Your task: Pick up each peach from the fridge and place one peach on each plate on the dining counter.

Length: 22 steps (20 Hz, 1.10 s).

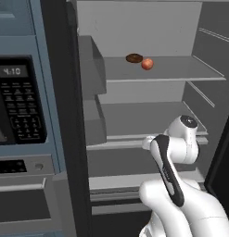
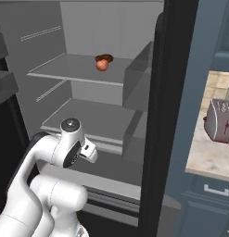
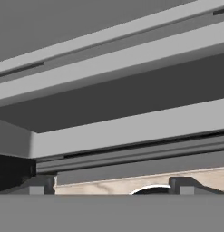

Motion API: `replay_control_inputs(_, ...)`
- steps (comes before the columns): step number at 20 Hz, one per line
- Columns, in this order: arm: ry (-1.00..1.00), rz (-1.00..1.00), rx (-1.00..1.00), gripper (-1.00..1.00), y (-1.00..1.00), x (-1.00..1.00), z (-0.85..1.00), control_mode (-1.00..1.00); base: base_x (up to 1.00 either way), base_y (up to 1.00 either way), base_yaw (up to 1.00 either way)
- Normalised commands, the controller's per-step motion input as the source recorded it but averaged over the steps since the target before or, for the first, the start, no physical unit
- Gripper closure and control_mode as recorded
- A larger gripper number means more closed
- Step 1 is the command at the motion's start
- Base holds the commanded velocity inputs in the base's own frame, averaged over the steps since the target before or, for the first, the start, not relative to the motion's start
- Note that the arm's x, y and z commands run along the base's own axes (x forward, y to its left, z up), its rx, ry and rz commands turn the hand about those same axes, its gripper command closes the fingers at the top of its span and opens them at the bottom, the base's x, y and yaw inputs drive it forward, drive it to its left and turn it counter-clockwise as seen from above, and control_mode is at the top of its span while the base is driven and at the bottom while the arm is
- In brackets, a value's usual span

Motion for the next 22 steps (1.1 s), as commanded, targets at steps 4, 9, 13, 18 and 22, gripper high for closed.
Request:
replay_control_inputs(4,0.0,0.0,0.0,-1.0,0.0,0.0,0.0,1.0,0.33,0.22,-0.01)
replay_control_inputs(9,-0.03,-0.07,-0.31,-1.0,0.09,0.02,0.06,-1.0,0.0,0.0,0.0)
replay_control_inputs(13,-0.11,-0.04,-0.28,-1.0,0.01,-0.2,0.51,-1.0,0.0,0.0,0.0)
replay_control_inputs(18,-0.04,0.0,-0.07,-1.0,-0.1,-0.2,0.73,-1.0,0.0,0.0,0.0)
replay_control_inputs(22,0.02,0.01,-0.23,-1.0,0.03,-0.01,0.86,-1.0,0.0,0.0,0.0)
